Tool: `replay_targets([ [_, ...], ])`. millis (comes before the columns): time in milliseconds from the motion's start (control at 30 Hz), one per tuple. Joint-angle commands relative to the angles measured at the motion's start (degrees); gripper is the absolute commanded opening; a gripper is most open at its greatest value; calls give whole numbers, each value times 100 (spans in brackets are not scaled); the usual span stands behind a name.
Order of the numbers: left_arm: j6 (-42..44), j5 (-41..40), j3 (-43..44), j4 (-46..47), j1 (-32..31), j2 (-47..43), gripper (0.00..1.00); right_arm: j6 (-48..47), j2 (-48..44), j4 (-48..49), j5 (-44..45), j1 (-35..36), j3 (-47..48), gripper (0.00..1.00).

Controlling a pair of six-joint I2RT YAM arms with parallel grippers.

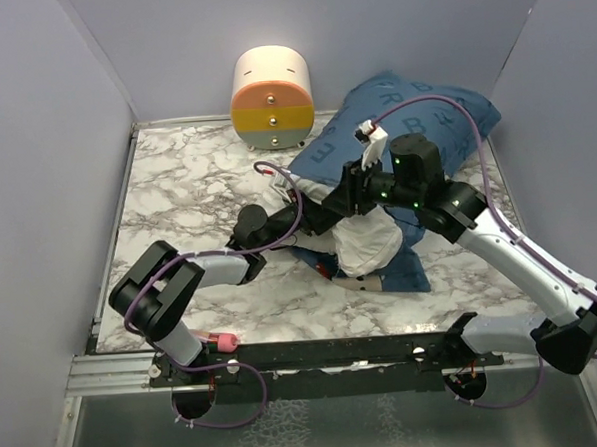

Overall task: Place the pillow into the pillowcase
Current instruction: Stuff the pillow into the pillowcase.

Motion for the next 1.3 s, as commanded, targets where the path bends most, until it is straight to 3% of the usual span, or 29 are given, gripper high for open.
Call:
replay_targets([
  [0,303,-176,-233,-1155,152,-705,62,-565,-501,-629,371,66,278,49],
  [100,417,-96,-438,-2203,193,-1432,68,-709,-647,-902,758,40,498,65],
  [167,412,-65,-625,-2695,227,-1933,69,-788,-671,-1219,1168,3,639,70],
  [300,323,-37,-993,-3572,284,-2979,69,-821,-793,-1546,1516,-234,452,71],
  [533,-265,374,-1110,-4532,533,-4279,78,-675,-913,-1823,1609,-524,-91,63],
  [733,-1118,676,-584,-4537,471,-3835,79,-800,-961,-1861,1229,-526,-171,58],
  [900,-1048,15,-291,-4876,198,-3618,81,-986,-1157,-1156,166,-523,129,63],
  [1000,-825,-598,-308,-5265,200,-3956,81,-1171,-569,-1084,-206,-524,877,67],
  [1167,-1708,-1385,-865,-5457,331,-4671,80,-1461,841,-1379,-428,-453,2217,69],
  [1267,-1725,-1687,-775,-5793,420,-4825,80,-1672,1623,-1737,-225,-312,2970,69],
])
